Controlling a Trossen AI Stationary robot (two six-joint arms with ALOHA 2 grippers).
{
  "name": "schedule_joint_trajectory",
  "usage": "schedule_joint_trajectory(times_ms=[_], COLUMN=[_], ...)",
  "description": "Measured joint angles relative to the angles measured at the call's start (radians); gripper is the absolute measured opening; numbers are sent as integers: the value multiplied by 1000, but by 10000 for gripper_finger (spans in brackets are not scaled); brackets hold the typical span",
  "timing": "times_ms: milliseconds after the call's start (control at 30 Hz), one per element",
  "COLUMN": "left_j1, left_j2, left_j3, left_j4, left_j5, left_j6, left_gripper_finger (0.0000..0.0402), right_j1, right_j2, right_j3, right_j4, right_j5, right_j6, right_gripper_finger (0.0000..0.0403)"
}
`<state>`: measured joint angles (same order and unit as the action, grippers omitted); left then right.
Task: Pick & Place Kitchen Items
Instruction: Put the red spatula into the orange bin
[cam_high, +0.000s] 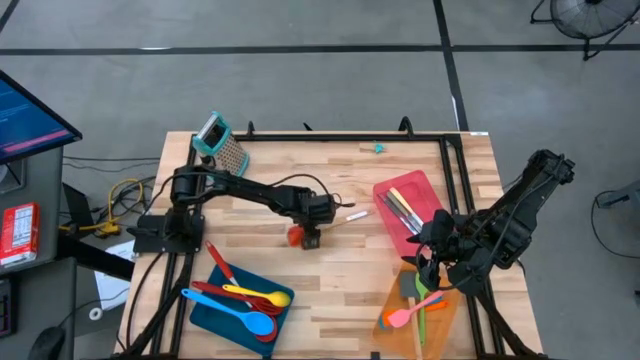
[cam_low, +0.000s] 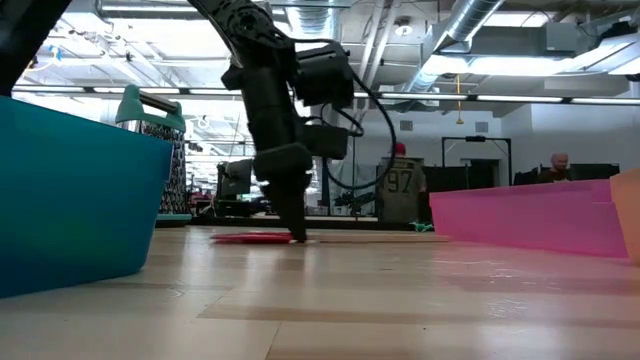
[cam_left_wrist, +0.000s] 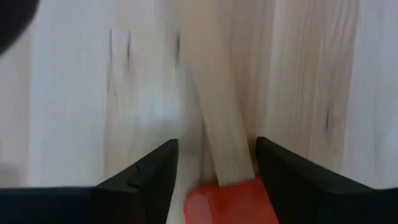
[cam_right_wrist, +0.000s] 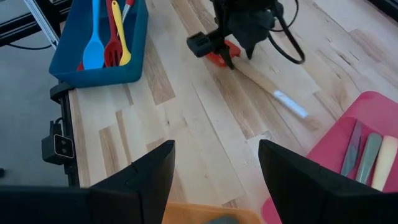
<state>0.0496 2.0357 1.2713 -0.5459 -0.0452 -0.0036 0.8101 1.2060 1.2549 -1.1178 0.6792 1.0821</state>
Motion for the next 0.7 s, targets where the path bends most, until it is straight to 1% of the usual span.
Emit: schedule_joint_trajectory(times_ms=[67,167,367,567,600,700], left_j1=[0,1,-21,-32,-32,-32], left_j2=[0,0,0,-7,-8,-30], left_j3=[-1,-2,-4,-4,-5,-9], left_j4=[-46,-68,-77,-83,-83,-81], left_j5=[20,60,25,17,20,23], left_j6=[-13,-20,12,28,26,25], left_gripper_finger=[191,165,107,41,33,31], right_j1=[0,0,0,0,0,0], right_j2=[0,0,0,0,0,0], right_j3=[0,0,0,0,0,0], right_j4=[0,0,0,0,0,0], right_j5=[0,3,6,6,6,6], right_j6=[-4,-8,-8,-8,-8,-8], right_gripper_finger=[227,227,227,227,227,227])
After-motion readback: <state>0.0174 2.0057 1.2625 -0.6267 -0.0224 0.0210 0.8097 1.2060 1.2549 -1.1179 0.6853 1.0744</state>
